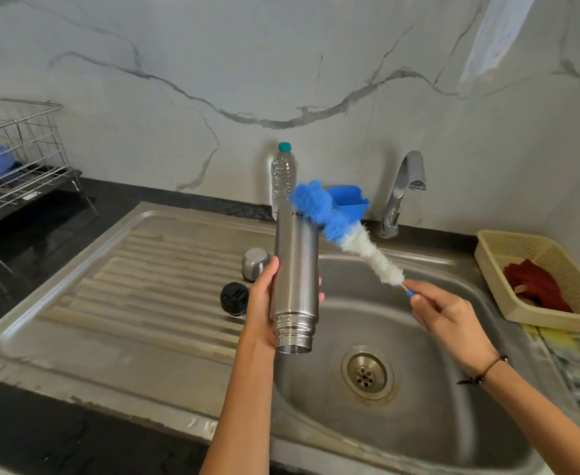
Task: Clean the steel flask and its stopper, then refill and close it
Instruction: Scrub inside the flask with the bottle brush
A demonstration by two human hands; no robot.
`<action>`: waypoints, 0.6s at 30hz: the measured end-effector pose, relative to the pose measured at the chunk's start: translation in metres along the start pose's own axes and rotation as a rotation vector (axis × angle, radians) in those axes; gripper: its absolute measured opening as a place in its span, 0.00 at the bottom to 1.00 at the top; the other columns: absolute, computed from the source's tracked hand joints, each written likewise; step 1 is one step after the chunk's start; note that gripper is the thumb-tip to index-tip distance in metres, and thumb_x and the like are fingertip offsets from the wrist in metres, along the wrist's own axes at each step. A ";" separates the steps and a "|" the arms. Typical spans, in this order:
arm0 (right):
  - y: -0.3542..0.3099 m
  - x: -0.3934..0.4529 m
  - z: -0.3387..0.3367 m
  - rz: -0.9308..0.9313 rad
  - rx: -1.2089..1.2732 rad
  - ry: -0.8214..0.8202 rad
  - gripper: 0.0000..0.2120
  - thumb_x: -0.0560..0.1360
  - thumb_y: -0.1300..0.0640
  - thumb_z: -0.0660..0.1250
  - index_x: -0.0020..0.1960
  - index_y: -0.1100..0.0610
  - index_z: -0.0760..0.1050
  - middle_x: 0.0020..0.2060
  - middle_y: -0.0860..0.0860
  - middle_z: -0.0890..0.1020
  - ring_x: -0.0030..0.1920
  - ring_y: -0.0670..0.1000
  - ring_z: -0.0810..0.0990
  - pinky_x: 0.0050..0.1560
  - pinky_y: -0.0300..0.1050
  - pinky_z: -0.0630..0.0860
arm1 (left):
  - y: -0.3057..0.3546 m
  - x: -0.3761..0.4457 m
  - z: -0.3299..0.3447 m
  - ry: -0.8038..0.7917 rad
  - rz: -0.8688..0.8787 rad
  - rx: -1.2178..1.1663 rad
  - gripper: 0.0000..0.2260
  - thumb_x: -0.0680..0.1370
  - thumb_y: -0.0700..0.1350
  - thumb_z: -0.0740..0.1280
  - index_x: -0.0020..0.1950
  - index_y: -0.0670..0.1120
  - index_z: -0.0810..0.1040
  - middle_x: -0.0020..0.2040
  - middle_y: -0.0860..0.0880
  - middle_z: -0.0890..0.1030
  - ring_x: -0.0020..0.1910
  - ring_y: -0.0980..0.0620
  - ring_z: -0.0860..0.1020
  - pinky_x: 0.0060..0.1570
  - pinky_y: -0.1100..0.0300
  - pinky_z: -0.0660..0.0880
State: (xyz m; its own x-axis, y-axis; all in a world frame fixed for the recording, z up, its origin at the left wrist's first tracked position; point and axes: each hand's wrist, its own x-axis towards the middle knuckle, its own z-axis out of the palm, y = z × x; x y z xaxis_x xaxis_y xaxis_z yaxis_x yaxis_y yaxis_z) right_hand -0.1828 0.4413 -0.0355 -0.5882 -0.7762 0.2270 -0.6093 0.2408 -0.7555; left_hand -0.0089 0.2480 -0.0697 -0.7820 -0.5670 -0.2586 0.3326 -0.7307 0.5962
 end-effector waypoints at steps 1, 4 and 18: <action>0.001 0.002 0.000 -0.028 -0.083 -0.004 0.15 0.78 0.62 0.61 0.59 0.45 0.74 0.37 0.39 0.80 0.35 0.44 0.77 0.42 0.43 0.76 | 0.001 -0.001 0.001 -0.012 0.012 -0.010 0.31 0.75 0.57 0.63 0.66 0.33 0.71 0.50 0.34 0.79 0.41 0.41 0.81 0.38 0.52 0.81; 0.004 0.010 -0.002 -0.105 -0.252 -0.034 0.16 0.77 0.62 0.64 0.62 0.49 0.76 0.51 0.50 0.83 0.47 0.54 0.82 0.49 0.54 0.78 | 0.001 -0.003 -0.002 -0.059 0.029 -0.038 0.30 0.78 0.56 0.58 0.69 0.33 0.68 0.54 0.35 0.78 0.45 0.42 0.81 0.41 0.52 0.80; 0.045 -0.029 -0.022 -0.449 -0.433 -0.169 0.17 0.80 0.40 0.47 0.57 0.44 0.71 0.42 0.47 0.85 0.37 0.49 0.84 0.28 0.40 0.77 | -0.001 0.005 -0.012 0.152 0.008 -0.212 0.34 0.70 0.54 0.68 0.72 0.38 0.67 0.70 0.35 0.69 0.54 0.40 0.77 0.65 0.43 0.67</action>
State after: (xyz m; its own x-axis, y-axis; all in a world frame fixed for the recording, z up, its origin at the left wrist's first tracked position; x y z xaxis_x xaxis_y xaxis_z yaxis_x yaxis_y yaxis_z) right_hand -0.2050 0.4870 -0.0624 -0.1555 -0.9286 0.3369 -0.9570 0.0570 -0.2845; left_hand -0.0064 0.2415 -0.0808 -0.6960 -0.6120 -0.3755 0.4539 -0.7802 0.4304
